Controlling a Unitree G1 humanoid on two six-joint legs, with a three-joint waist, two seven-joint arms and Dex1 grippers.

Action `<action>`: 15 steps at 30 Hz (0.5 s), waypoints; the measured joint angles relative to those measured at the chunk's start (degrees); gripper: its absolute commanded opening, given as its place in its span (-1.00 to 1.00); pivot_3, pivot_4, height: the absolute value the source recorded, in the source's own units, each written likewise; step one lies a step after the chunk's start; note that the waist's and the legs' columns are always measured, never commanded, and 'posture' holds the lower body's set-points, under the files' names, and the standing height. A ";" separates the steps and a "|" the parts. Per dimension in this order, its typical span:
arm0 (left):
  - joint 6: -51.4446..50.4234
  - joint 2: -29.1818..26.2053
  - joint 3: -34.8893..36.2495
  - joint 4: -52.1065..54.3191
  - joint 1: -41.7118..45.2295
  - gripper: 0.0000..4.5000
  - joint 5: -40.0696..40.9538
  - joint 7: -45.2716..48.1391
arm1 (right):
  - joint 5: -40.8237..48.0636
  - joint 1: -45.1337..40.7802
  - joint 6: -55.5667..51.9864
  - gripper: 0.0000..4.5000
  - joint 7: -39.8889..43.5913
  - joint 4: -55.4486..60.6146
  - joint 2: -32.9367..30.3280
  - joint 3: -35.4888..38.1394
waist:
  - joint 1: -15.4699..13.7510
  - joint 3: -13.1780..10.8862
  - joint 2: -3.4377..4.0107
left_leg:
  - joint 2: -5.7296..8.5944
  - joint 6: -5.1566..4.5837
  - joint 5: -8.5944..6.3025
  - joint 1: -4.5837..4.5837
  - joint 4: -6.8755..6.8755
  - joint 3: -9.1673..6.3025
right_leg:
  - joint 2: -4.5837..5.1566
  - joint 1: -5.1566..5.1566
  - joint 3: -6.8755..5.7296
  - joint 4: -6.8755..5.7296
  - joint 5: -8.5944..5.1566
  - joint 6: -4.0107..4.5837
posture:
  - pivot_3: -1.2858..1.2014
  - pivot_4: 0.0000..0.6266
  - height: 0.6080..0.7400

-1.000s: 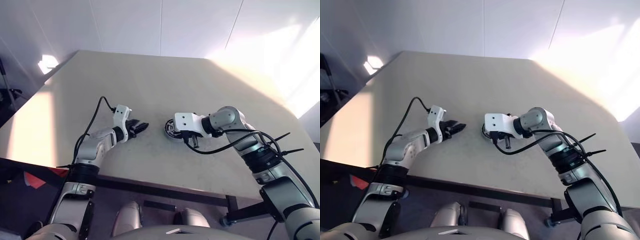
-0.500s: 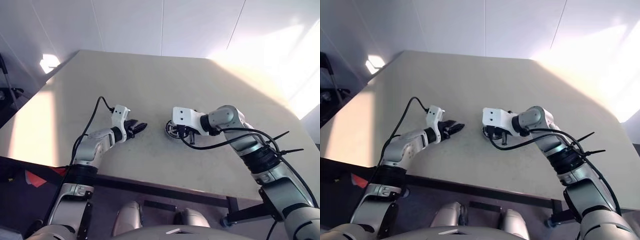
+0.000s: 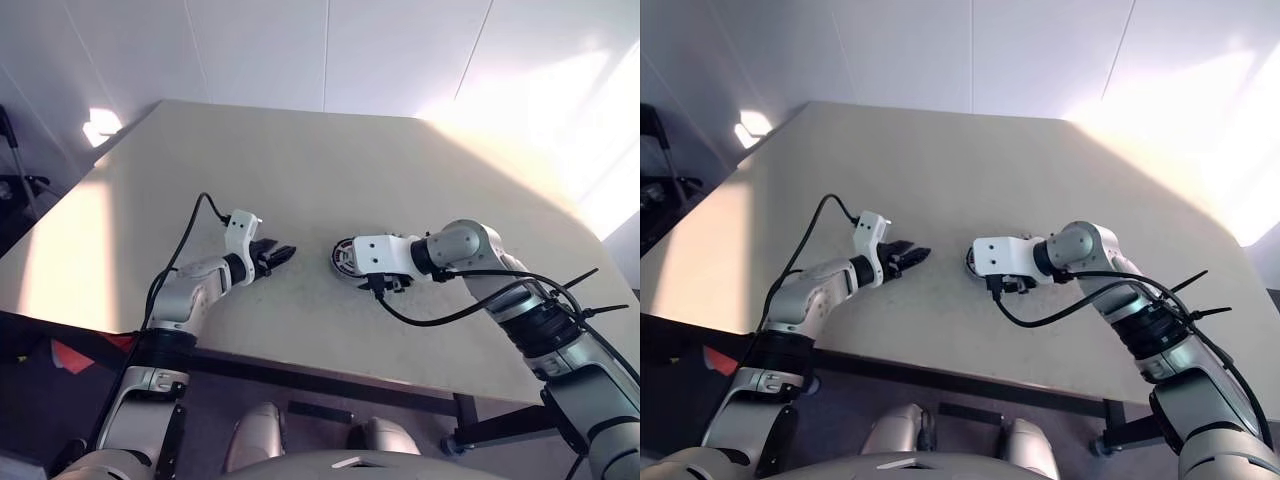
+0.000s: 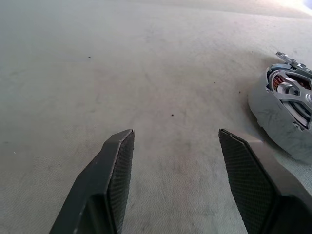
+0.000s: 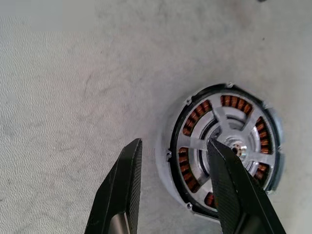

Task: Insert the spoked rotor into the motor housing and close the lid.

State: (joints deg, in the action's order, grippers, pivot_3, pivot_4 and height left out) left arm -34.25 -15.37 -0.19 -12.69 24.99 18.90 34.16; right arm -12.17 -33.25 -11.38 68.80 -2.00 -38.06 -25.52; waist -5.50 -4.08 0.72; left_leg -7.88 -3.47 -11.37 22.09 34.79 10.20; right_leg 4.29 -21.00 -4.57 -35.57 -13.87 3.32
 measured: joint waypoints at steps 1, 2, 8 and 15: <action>0.00 -0.02 0.00 -0.01 0.00 0.31 0.00 0.00 | -0.13 -0.15 0.79 0.04 -0.49 -0.84 0.09 0.01 | 0.00 0.00 0.00 | 0.00 0.00 0.00 0.00 0.00 0.00 | 0.00 0.00 0.00 0.00 0.00 0.00 | 0.03 -1.00 1.00; 0.00 -0.01 -0.01 0.00 0.00 0.31 0.00 0.00 | -0.20 -0.39 1.25 0.04 -0.78 -1.60 0.14 0.01 | 0.01 0.00 0.00 | 0.00 0.00 0.00 -0.03 0.00 0.00 | 0.00 0.02 0.00 0.00 0.00 0.00 | 0.03 -1.00 1.00; 0.00 -0.06 0.01 -0.01 0.00 0.31 0.00 -0.03 | -1.01 -0.93 4.35 0.04 -1.49 -4.20 0.06 0.00 | 0.01 0.00 -0.01 | 0.00 0.00 0.00 -0.18 0.00 0.00 | 0.00 0.19 0.00 0.01 0.00 0.00 | 0.03 -1.00 1.00; 0.00 -0.24 0.07 0.00 -0.13 0.31 -0.01 -0.03 | -0.85 1.08 5.98 0.04 0.29 -2.11 -2.15 0.15 | -0.03 0.01 -0.01 | 0.00 0.00 -0.01 -0.24 0.00 0.00 | 0.00 0.25 0.01 0.04 0.00 -0.01 | 0.03 -1.00 1.00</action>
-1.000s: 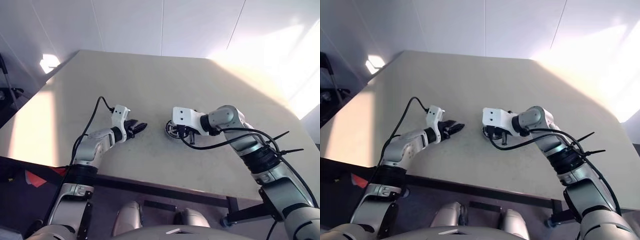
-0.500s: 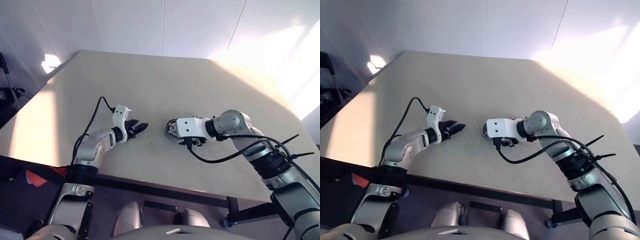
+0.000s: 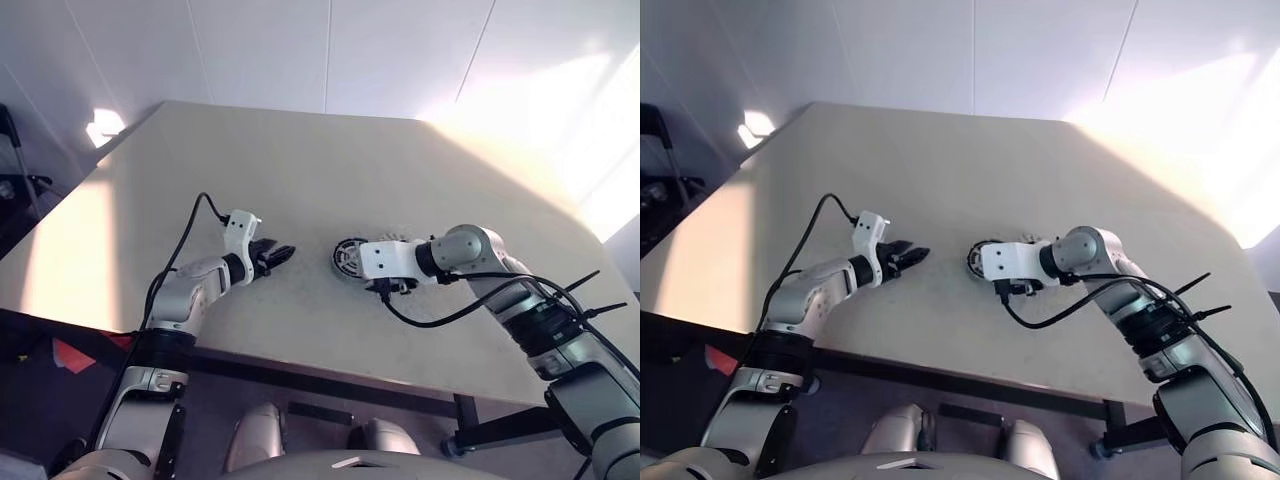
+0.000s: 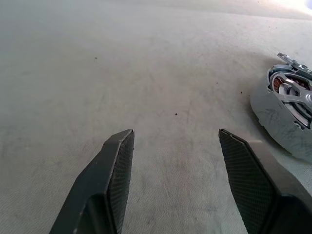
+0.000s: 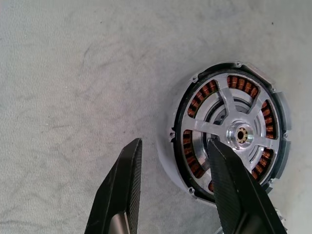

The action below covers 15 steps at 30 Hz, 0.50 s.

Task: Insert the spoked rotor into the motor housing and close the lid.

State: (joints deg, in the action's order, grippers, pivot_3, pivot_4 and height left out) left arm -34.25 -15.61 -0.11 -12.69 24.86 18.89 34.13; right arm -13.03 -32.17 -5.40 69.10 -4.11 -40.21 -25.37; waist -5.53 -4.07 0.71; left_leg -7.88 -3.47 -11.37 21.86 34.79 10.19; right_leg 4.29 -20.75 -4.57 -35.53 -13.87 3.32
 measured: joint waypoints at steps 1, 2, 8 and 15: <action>0.00 -0.01 0.00 -0.04 -0.01 0.31 -0.01 0.00 | 0.06 0.58 0.06 0.04 0.45 0.94 -0.62 0.05 | -0.03 0.00 0.00 | 0.00 0.00 0.00 0.00 0.00 0.00 | 0.00 0.00 0.00 0.01 0.00 0.00 | 0.03 -1.00 1.00; 0.00 -0.04 0.01 -0.05 -0.01 0.31 -0.01 0.00 | 0.23 1.31 0.07 0.04 0.85 1.80 -1.11 0.14 | -0.03 0.00 0.00 | 0.00 -0.01 -0.01 0.00 0.00 0.00 | 0.00 0.01 0.00 0.01 0.00 0.00 | 0.03 -1.00 1.00; 0.00 0.03 -0.07 -0.28 0.00 0.31 -0.03 0.00 | -0.30 2.16 -0.17 -0.04 0.89 2.65 -1.24 0.26 | 0.01 0.00 0.00 | 0.00 -0.01 0.00 -0.02 0.00 0.00 | 0.00 0.01 0.00 0.01 0.00 0.00 | 0.03 -1.00 1.00; 0.00 0.07 -0.09 -0.44 0.07 0.31 -0.05 -0.08 | -1.37 -1.17 0.00 -0.95 0.90 -0.29 0.14 -0.52 | 0.05 0.01 -0.01 | 0.00 0.00 0.00 -0.07 0.00 0.00 | 0.00 0.05 0.00 0.01 0.00 0.00 | 0.03 -1.00 1.00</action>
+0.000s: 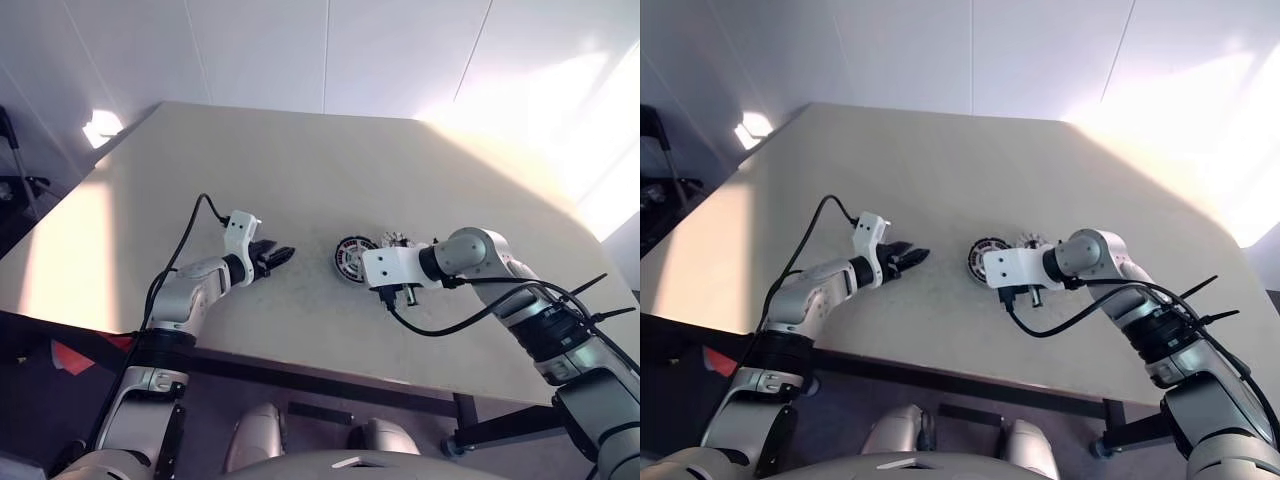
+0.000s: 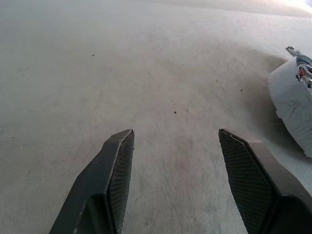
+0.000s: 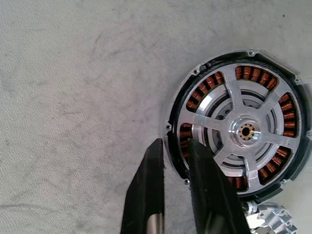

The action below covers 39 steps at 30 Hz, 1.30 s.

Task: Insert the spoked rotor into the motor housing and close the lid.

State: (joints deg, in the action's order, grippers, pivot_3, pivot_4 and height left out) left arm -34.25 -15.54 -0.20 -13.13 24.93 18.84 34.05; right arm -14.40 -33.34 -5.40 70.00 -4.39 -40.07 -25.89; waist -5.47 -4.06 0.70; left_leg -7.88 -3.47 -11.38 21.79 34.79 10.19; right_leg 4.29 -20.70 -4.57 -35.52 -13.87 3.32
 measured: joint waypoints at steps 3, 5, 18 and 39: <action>0.01 0.13 0.00 0.04 -0.10 0.31 0.00 -0.46 | -0.20 -0.81 0.85 -0.98 0.19 -2.01 0.68 -0.74 | 0.08 0.01 -0.02 | 0.00 0.02 0.01 -0.09 0.00 0.00 | 0.00 0.08 0.01 0.00 0.00 0.00 | 0.03 -1.00 1.00; 0.01 0.20 0.00 0.06 -0.29 0.31 0.00 -0.65 | -0.21 -1.07 0.92 -0.98 0.21 -2.54 0.89 -0.79 | 0.09 0.01 -0.02 | 0.00 0.03 0.02 -0.23 0.00 0.00 | 0.00 0.20 0.01 0.00 0.00 -0.01 | 0.03 -1.00 1.00; 0.01 0.67 0.01 0.30 -0.78 0.31 0.01 -1.19 | 5.10 -8.06 -36.50 -0.98 -1.68 -1.61 12.59 2.10 | 1.30 -0.04 0.00 | -0.01 0.21 0.14 0.19 -0.19 0.00 | -0.01 -0.39 0.01 -0.13 0.04 0.07 | 0.03 -1.00 1.00; 0.12 0.46 0.00 0.09 -0.62 0.31 0.00 -1.60 | 17.74 -6.23 -50.92 -0.28 -7.55 14.71 12.86 8.84 | -0.17 -0.07 0.02 | 0.01 0.24 0.14 0.13 -0.24 -0.01 | 0.00 -0.28 0.02 0.00 0.03 0.04 | 0.03 -1.00 1.00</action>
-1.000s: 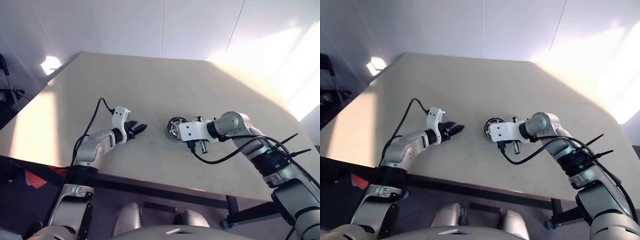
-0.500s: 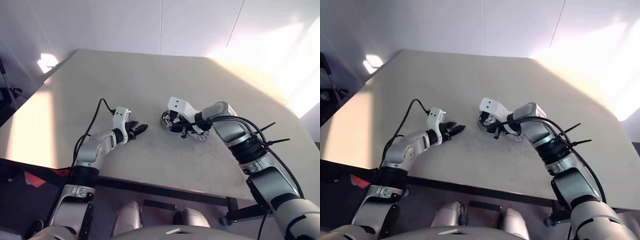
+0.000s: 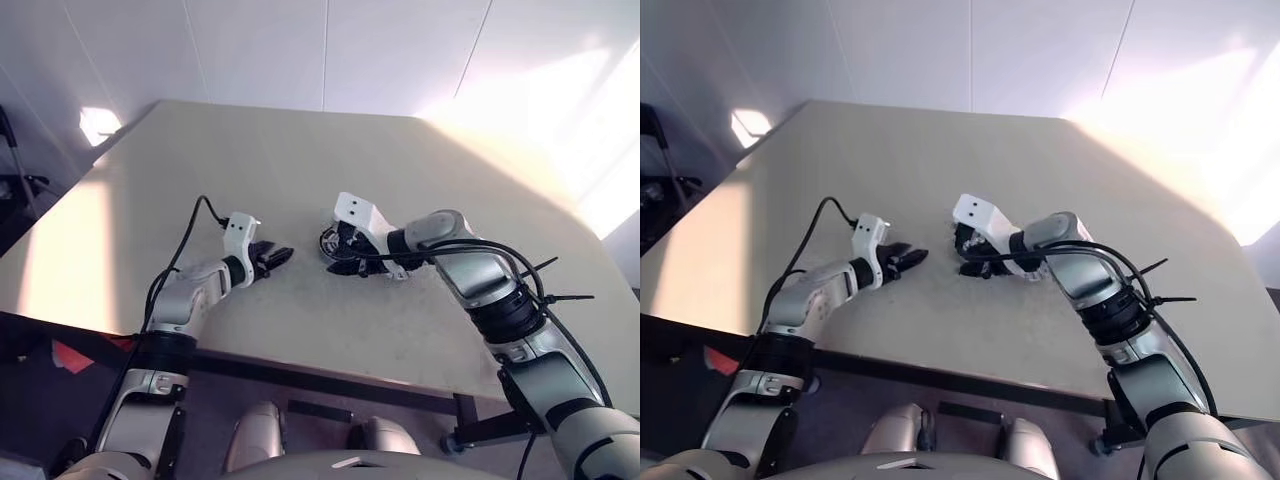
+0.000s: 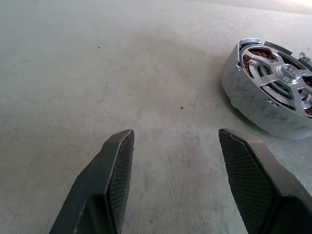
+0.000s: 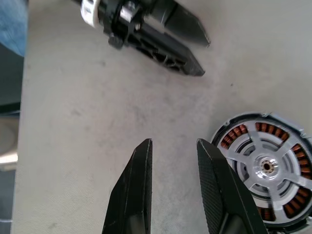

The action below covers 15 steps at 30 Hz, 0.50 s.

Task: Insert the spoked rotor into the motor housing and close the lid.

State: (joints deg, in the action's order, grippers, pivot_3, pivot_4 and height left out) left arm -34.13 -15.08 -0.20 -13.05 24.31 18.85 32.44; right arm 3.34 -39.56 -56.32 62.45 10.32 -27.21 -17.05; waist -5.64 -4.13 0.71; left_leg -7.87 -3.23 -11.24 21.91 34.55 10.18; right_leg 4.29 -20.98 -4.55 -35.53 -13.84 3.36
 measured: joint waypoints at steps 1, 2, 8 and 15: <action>0.00 0.10 -0.04 -0.15 0.00 0.31 0.00 0.01 | 1.28 -0.06 -1.86 -0.28 -0.92 1.38 0.05 1.99 | -0.01 0.00 0.00 | 0.00 0.01 0.00 -0.03 0.00 0.00 | 0.00 0.03 0.00 0.00 0.00 0.00 | 0.03 -1.00 1.00; 0.00 0.12 -0.06 -0.32 0.01 0.31 0.00 0.02 | 2.33 -0.12 -3.76 -0.28 -2.10 2.43 0.15 3.99 | -0.04 0.00 -0.01 | 0.00 0.01 0.01 -0.04 -0.01 0.00 | 0.00 0.03 0.00 0.00 0.00 0.00 | 0.03 -1.00 1.00; -0.01 0.33 -0.31 -0.94 0.66 0.31 0.00 0.73 | 5.27 -0.68 -26.64 -0.20 -15.68 1.25 10.50 26.46 | -0.13 0.00 0.00 | 0.04 0.29 0.18 0.01 -0.10 0.00 | 0.00 -0.06 0.01 -0.01 0.00 0.00 | 0.03 -1.00 1.00; -0.13 -1.17 -1.94 -3.73 3.11 0.31 -0.50 4.03 | 7.94 14.50 -35.91 0.75 -30.23 10.49 20.46 50.53 | -1.31 0.02 0.05 | 0.08 0.44 0.27 0.03 -0.50 0.03 | 0.00 -0.23 0.01 0.11 -0.04 -0.06 | 0.03 -1.00 1.00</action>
State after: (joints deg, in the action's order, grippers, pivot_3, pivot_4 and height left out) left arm -34.26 -16.25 -2.14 -16.78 27.42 18.35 36.47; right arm 11.28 -25.06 -92.23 32.22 20.80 -6.75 33.48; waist -6.95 -4.11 0.76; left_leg -7.79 -2.79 -10.97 21.94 34.05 10.21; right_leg 4.29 -21.22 -4.54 -35.42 -13.88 3.30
